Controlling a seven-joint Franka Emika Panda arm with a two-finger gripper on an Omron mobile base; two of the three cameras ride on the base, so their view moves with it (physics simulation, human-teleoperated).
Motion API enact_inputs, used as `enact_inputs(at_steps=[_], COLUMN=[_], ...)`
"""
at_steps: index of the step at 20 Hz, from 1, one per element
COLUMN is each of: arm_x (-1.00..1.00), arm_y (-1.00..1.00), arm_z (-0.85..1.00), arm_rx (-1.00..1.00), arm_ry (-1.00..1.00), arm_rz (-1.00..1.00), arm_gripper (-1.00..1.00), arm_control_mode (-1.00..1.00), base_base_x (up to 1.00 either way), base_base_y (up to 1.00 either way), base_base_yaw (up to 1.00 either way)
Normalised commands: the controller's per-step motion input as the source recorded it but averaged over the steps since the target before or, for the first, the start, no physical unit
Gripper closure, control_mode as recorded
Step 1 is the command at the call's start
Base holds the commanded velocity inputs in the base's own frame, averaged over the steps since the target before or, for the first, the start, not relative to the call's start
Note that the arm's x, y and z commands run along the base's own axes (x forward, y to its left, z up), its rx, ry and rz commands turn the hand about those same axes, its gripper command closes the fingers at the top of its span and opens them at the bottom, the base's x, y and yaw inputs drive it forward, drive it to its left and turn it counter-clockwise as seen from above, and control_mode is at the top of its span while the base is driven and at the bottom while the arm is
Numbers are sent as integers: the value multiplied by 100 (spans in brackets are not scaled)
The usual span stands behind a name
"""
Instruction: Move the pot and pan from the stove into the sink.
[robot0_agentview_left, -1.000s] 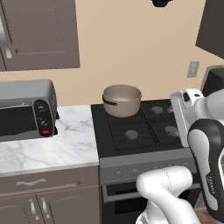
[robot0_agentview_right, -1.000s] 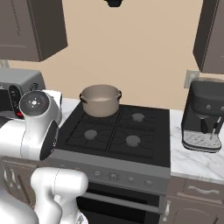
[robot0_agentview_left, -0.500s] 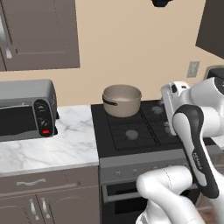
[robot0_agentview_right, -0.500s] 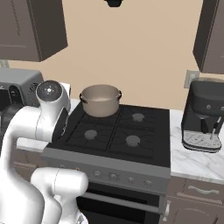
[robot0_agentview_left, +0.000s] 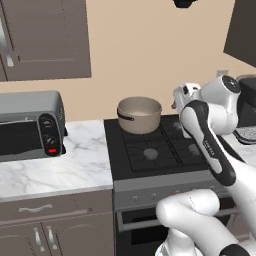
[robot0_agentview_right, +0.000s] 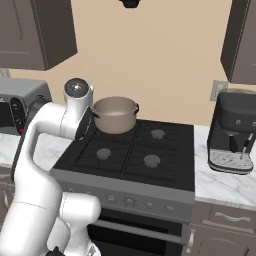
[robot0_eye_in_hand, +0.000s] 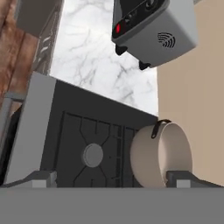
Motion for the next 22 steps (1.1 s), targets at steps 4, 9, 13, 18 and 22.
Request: enact_inputs(at_steps=[4, 9, 13, 18, 22], arm_x=[63, 61, 68, 13, 14], arm_y=[-19, -16, -6, 0, 1], arm_z=[-3, -11, -14, -4, -7], arm_rx=[0, 0, -1, -1, -5], arm_ry=[0, 0, 0, 0, 1], arm_rz=[8, 8, 7, 2, 0], arm_gripper=[-100, -100, -100, -100, -100], arm_control_mode=[-100, -100, -100, -100, -100], base_base_x=[0, 0, 0, 0, 0], base_base_y=[0, 0, 0, 0, 0], base_base_yaw=[0, 0, 0, 0, 0])
